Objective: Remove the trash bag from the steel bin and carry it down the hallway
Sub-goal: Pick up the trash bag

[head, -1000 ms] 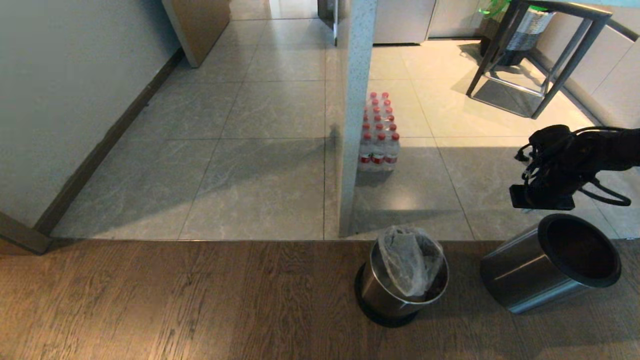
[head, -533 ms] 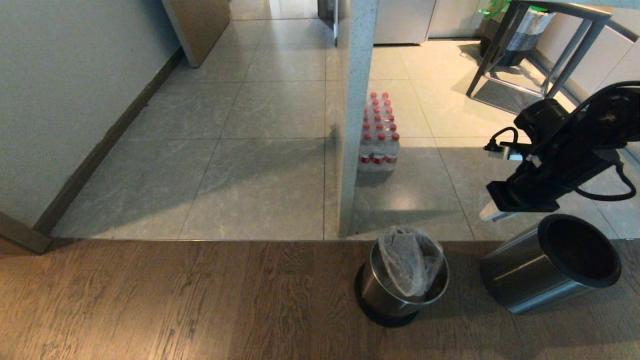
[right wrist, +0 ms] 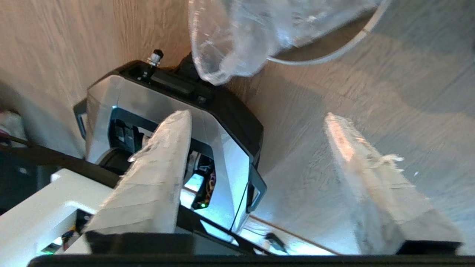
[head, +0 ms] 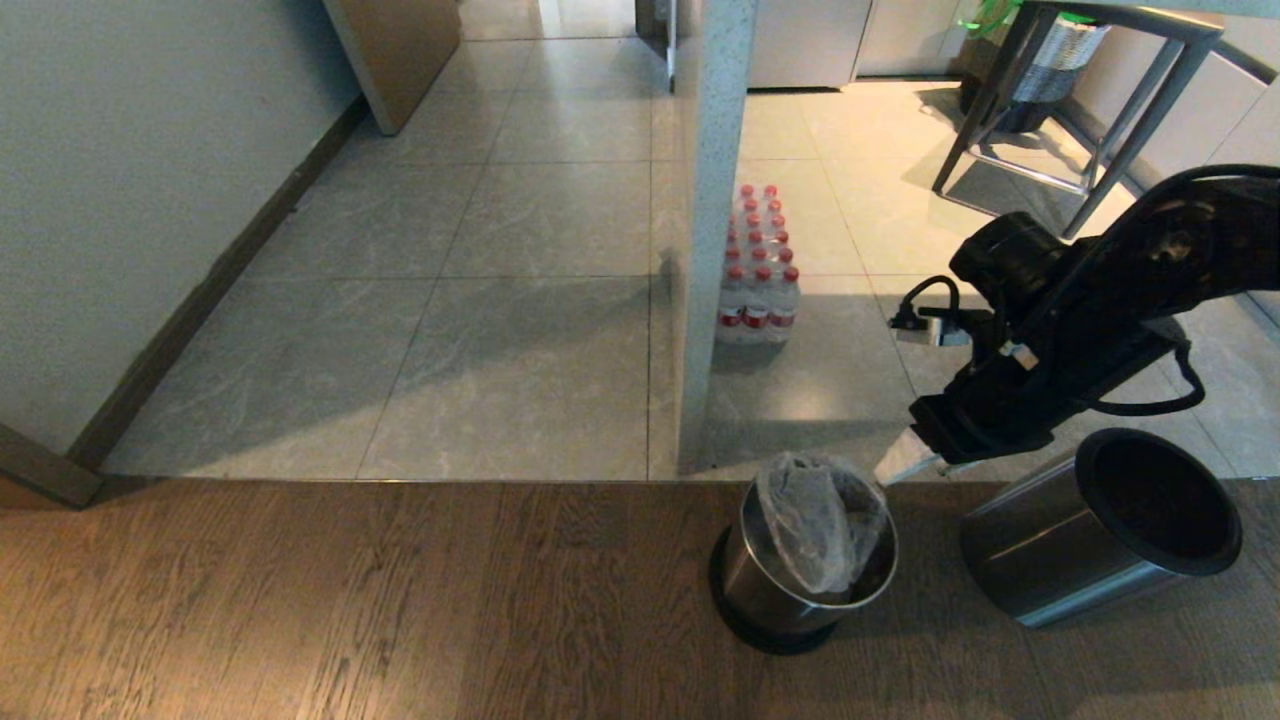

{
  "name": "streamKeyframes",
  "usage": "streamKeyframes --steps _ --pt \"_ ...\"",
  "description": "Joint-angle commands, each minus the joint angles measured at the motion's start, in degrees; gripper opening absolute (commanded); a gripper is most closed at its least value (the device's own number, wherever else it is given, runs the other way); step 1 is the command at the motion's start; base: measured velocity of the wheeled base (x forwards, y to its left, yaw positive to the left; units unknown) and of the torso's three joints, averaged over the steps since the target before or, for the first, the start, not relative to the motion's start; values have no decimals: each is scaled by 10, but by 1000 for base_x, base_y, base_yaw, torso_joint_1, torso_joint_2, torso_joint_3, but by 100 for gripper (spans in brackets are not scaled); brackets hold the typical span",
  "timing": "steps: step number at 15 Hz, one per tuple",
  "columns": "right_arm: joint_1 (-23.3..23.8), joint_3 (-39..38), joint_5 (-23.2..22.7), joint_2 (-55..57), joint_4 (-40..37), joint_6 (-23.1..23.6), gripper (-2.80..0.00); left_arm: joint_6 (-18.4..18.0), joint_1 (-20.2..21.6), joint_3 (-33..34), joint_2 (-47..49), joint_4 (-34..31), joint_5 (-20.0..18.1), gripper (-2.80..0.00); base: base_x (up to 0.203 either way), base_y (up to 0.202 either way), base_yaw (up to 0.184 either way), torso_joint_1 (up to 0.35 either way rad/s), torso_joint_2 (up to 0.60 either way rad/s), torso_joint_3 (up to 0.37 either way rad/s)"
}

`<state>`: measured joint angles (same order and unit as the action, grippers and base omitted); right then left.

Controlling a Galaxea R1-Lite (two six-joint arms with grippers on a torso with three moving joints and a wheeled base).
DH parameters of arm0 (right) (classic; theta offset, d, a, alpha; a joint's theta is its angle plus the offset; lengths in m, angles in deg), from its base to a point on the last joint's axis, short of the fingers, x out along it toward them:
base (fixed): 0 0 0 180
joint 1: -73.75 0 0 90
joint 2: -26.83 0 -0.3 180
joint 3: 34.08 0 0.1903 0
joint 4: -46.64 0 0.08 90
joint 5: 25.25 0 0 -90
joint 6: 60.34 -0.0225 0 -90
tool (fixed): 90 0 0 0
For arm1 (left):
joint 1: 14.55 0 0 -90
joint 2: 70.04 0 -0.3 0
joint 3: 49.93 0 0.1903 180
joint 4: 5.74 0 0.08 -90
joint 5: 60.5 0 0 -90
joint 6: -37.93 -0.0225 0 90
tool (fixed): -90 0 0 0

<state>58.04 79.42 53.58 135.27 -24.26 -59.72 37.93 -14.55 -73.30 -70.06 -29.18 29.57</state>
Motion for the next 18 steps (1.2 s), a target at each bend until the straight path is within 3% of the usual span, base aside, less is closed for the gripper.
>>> streamKeyframes --steps 1,4,14,18 --pt "-21 6 8 33 2 1 0 0 0 0 0 0 0 -280 0 0 0 0 0 0" --pt "-39 16 66 77 31 3 0 0 0 -1 0 0 0 -280 0 0 0 0 0 0" --pt "-94 77 72 175 28 1 0 0 0 0 0 0 0 -280 0 0 0 0 0 0" --pt "-95 112 80 213 37 -3 0 0 0 -1 0 0 0 -280 0 0 0 0 0 0"
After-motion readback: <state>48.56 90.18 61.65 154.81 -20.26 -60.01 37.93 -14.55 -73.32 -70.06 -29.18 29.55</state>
